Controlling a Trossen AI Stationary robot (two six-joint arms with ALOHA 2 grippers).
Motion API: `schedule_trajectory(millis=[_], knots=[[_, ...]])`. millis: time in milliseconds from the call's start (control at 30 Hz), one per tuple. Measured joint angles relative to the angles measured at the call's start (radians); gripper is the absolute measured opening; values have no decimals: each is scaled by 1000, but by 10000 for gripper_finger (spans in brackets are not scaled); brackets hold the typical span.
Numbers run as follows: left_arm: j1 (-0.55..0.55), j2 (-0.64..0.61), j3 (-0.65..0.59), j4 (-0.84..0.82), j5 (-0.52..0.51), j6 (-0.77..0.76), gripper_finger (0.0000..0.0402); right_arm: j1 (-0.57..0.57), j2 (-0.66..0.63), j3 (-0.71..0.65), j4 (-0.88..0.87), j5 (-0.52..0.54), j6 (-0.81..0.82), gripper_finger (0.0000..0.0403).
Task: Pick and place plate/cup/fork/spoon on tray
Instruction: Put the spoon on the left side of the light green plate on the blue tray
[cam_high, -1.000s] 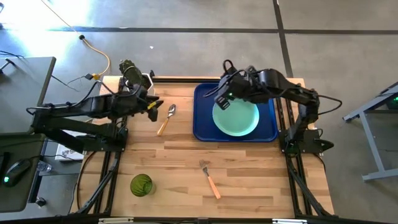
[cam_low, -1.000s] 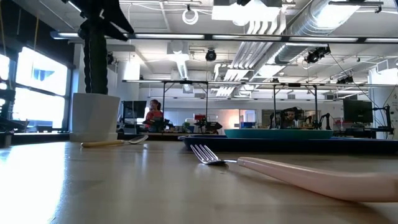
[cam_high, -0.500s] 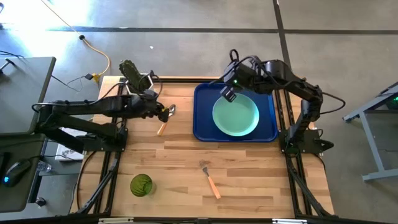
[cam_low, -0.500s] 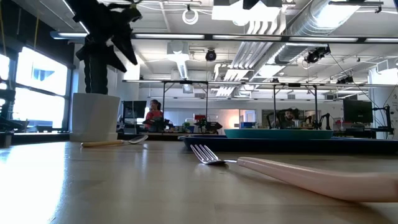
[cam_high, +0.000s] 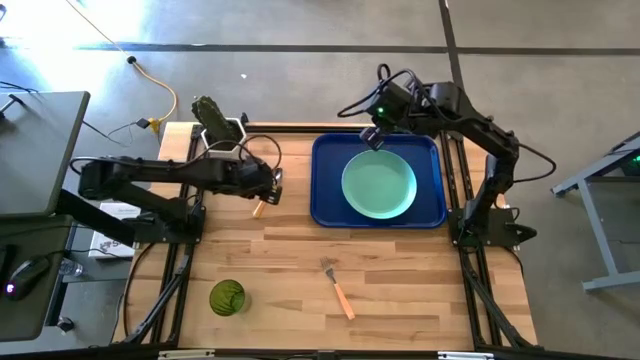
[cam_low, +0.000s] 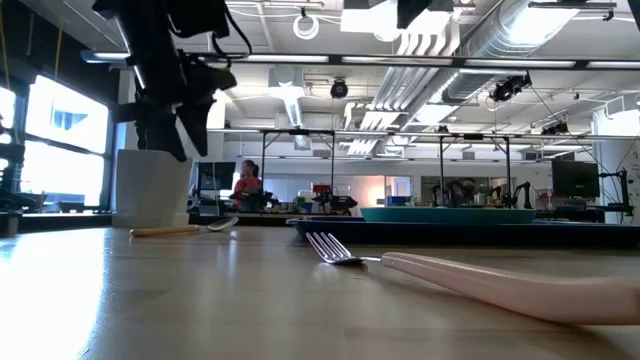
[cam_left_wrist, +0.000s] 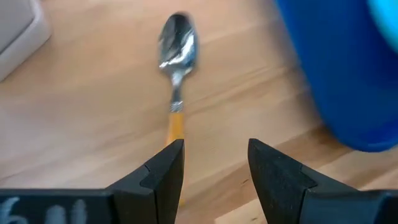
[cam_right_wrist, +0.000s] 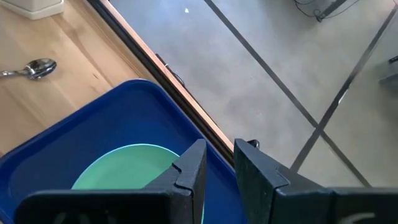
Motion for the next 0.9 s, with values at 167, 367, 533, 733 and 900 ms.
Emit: schedule_trajectory(millis=[167, 367, 533, 733, 900], knots=[[0, 61, 0, -23, 41, -2, 166, 1, 0, 0, 0, -1, -10, 75], [3, 142, 0, -22, 69, -2, 166, 1, 0, 0, 0, -1, -10, 75], [24, 206, 0, -23, 93, -2, 166, 1, 0, 0, 0, -1, -10, 75], [52, 261, 0, -21, 98, -2, 166, 1, 0, 0, 0, -13, -17, 75], [76, 295, 0, -19, 120, 28, 166, 1, 1, 0, 0, -41, -18, 75]])
